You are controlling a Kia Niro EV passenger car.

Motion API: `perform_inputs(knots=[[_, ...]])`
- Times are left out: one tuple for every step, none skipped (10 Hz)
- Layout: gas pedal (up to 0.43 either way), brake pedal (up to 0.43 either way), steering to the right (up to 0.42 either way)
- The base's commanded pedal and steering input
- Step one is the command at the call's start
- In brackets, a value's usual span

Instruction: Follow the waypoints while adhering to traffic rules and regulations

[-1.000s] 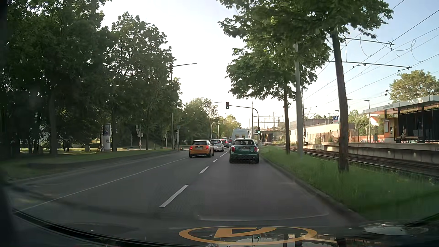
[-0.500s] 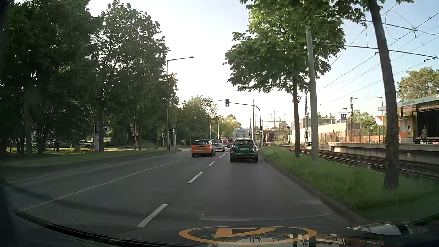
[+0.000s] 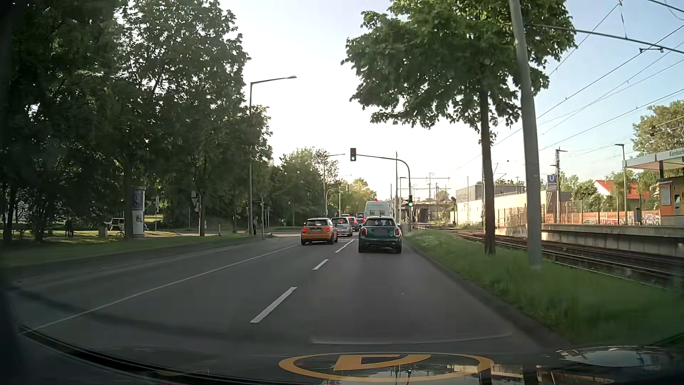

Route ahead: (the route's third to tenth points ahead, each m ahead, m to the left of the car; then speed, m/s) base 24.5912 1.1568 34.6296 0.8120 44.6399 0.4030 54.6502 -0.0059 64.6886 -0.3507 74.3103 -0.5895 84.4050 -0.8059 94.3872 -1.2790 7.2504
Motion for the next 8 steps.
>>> perform_inputs(knots=[[0.390, 0.000, -0.002], [0.378, 0.000, -0.002], [0.370, 0.000, -0.002], [0.350, 0.000, -0.002], [0.287, 0.000, -0.002], [0.280, 0.000, -0.002], [0.280, 0.000, -0.002], [0.280, 0.000, -0.001]])
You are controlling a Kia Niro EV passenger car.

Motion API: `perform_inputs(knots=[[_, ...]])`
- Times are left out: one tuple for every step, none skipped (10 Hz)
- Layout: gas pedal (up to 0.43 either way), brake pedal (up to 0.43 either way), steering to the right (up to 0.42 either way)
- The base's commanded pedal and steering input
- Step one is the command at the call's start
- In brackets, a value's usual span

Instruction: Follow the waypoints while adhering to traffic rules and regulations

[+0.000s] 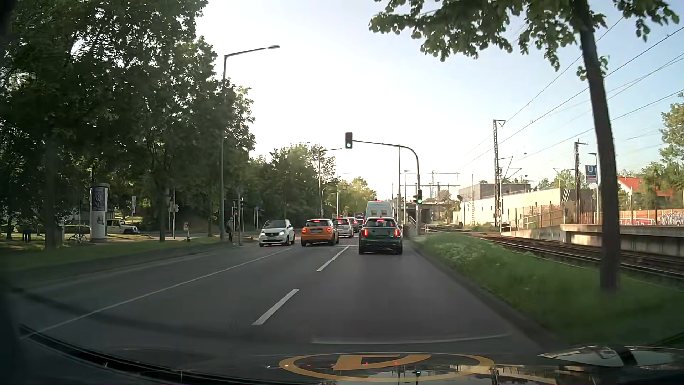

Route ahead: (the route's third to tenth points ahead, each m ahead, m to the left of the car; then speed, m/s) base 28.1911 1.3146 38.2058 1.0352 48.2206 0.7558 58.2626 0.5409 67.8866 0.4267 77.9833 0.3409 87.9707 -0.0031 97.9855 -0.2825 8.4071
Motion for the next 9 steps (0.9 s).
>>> perform_inputs(knots=[[0.280, 0.000, 0.000], [0.280, 0.000, 0.002], [0.209, 0.000, 0.003], [0.138, 0.000, 0.003], [0.118, 0.000, 0.004], [0.110, 0.000, 0.004], [0.087, 0.000, 0.004], [0.059, 0.000, 0.004], [0.039, 0.000, 0.004]])
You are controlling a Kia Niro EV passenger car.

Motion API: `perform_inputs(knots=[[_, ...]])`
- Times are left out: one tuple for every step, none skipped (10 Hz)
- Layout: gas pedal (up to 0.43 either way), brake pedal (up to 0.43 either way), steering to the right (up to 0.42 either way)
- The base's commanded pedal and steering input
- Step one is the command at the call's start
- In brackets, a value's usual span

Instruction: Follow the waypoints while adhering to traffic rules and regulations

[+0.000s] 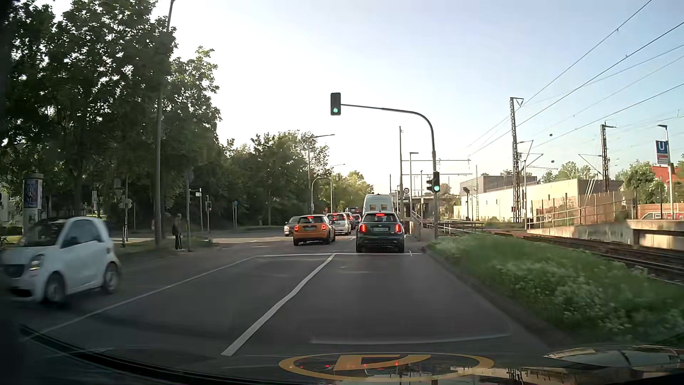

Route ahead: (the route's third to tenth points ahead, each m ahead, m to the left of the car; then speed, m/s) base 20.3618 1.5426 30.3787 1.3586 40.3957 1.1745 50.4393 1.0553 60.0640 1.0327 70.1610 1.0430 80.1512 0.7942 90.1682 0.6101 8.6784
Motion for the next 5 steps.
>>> perform_inputs(knots=[[0.008, 0.000, 0.004], [0.008, 0.000, 0.004], [0.000, 0.000, 0.004], [0.000, 0.000, 0.004], [0.000, 0.000, 0.004]])
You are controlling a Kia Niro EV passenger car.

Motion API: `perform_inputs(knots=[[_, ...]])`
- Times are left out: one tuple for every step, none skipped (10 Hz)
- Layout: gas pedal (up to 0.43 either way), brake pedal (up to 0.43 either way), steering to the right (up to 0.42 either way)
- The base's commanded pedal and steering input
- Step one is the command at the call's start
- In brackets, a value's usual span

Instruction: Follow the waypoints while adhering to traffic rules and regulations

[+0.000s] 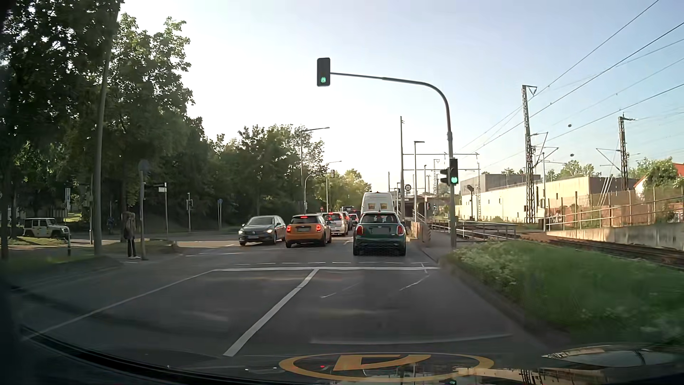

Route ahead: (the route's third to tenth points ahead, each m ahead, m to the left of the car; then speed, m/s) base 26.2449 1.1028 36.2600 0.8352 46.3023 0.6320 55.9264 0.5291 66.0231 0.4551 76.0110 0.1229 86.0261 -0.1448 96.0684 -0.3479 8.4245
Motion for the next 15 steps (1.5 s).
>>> perform_inputs(knots=[[0.000, 0.000, 0.004], [0.000, 0.000, 0.005], [0.000, 0.000, 0.004], [0.000, 0.000, 0.005], [0.000, 0.000, 0.005], [0.000, 0.000, 0.004], [0.000, 0.000, 0.005], [0.000, 0.000, 0.004], [0.000, 0.000, 0.005], [0.000, 0.000, 0.005], [0.000, 0.006, 0.005], [0.000, 0.006, 0.004], [0.000, 0.006, 0.004], [0.000, 0.006, 0.005], [0.000, 0.012, 0.005]])
